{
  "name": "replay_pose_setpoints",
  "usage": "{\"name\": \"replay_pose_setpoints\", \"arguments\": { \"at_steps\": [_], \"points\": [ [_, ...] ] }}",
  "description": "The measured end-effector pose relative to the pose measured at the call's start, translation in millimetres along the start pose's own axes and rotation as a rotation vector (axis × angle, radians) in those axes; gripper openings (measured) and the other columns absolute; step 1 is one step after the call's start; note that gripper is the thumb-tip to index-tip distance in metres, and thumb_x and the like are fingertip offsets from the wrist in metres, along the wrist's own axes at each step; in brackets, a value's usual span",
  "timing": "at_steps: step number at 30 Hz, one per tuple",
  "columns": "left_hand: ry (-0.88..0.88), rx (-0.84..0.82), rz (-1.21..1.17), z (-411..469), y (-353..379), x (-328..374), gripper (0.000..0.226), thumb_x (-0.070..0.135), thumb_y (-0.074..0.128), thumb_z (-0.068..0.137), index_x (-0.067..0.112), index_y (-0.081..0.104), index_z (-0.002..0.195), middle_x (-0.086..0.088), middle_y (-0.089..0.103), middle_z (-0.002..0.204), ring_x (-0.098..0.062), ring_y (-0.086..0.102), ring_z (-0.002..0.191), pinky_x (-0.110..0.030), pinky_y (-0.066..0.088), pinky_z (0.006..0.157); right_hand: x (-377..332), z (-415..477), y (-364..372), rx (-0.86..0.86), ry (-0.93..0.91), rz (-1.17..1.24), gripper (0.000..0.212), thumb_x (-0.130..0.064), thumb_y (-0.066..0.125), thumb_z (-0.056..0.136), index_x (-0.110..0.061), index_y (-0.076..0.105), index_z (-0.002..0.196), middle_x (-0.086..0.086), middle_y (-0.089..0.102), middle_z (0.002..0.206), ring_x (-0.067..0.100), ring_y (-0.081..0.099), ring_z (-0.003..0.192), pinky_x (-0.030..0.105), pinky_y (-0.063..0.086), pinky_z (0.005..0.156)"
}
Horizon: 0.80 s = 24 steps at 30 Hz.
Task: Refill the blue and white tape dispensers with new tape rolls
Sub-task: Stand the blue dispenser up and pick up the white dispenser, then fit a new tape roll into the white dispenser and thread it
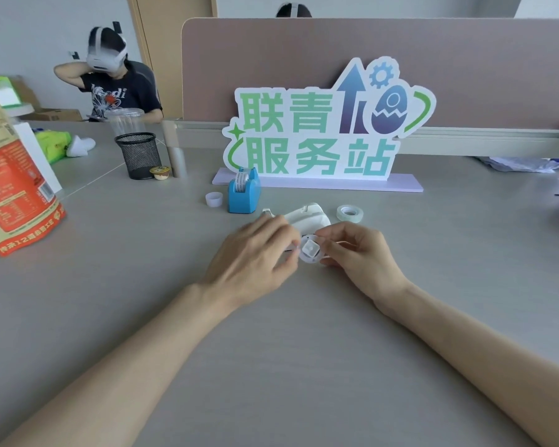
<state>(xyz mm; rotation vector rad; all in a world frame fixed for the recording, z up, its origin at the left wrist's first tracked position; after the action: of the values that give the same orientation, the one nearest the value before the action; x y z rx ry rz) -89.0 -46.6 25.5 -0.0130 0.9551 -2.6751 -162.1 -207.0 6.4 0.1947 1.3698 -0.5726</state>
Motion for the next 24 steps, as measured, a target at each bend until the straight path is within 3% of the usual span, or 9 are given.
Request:
{"name": "replay_pose_setpoints", "arguments": {
  "at_steps": [5,12,17,20,22,24],
  "points": [
    [0.046,-0.062,-0.015,-2,4,2,0.020,0.036,0.064,0.084,0.018,0.063,0.091,0.007,0.059,0.080,-0.014,0.057,0.078,-0.031,0.044,0.046,-4,-4,-1,-0.001,0.000,0.105,0.009,-0.007,0.069,0.086,-0.002,0.068,0.093,0.020,0.072,0.090,0.017,0.068,0.081,0.031,0.059,0.082],
    [-0.020,-0.171,-0.162,-6,11,-4,0.028,0.036,0.063,0.084,0.022,0.055,0.107,0.009,0.063,0.093,-0.020,0.064,0.077,-0.037,0.053,0.054,-7,-6,-1,-0.036,0.014,0.146,0.016,-0.004,0.074,0.080,0.001,0.067,0.093,0.023,0.071,0.091,0.020,0.068,0.081,0.032,0.059,0.082],
    [-0.173,-0.241,-0.214,-6,14,-11,0.031,0.048,0.059,0.084,0.027,0.054,0.106,0.014,0.064,0.105,-0.020,0.061,0.074,-0.037,0.053,0.062,-7,-4,0,-0.023,0.031,0.085,0.016,-0.005,0.076,0.079,0.002,0.068,0.090,0.016,0.068,0.087,0.012,0.066,0.072,0.021,0.058,0.069],
    [-0.202,-0.259,-0.207,-5,15,-13,0.029,0.043,0.065,0.084,0.026,0.056,0.105,0.015,0.064,0.106,-0.018,0.051,0.074,-0.035,0.050,0.062,-7,-2,1,-0.014,0.052,0.042,0.015,-0.006,0.077,0.077,-0.002,0.069,0.089,0.016,0.069,0.086,0.017,0.065,0.072,0.029,0.058,0.072],
    [-0.196,-0.267,-0.193,-4,17,-13,0.028,0.042,0.065,0.084,0.025,0.057,0.105,0.014,0.064,0.105,-0.017,0.055,0.070,-0.033,0.048,0.061,-7,-1,1,-0.004,0.079,0.046,0.015,-0.007,0.078,0.076,-0.003,0.069,0.088,0.015,0.070,0.083,0.022,0.065,0.073,0.037,0.058,0.077],
    [-0.182,-0.256,-0.176,-4,18,-14,0.026,0.041,0.063,0.083,0.024,0.060,0.102,0.012,0.065,0.102,-0.021,0.059,0.072,-0.032,0.048,0.059,-9,0,2,0.001,0.098,0.060,0.016,-0.008,0.079,0.076,-0.003,0.069,0.087,0.011,0.069,0.079,0.022,0.066,0.071,0.036,0.059,0.075]
  ]
}}
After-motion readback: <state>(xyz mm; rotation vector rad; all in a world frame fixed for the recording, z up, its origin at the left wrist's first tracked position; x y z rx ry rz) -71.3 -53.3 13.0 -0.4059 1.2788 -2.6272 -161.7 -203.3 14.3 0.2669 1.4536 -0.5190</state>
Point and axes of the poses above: each hand's wrist, its own z-axis towards the middle knuckle, its own y-axis out of the palm, x = y × z, the point moved 3 cm from there along z, towards the middle knuckle
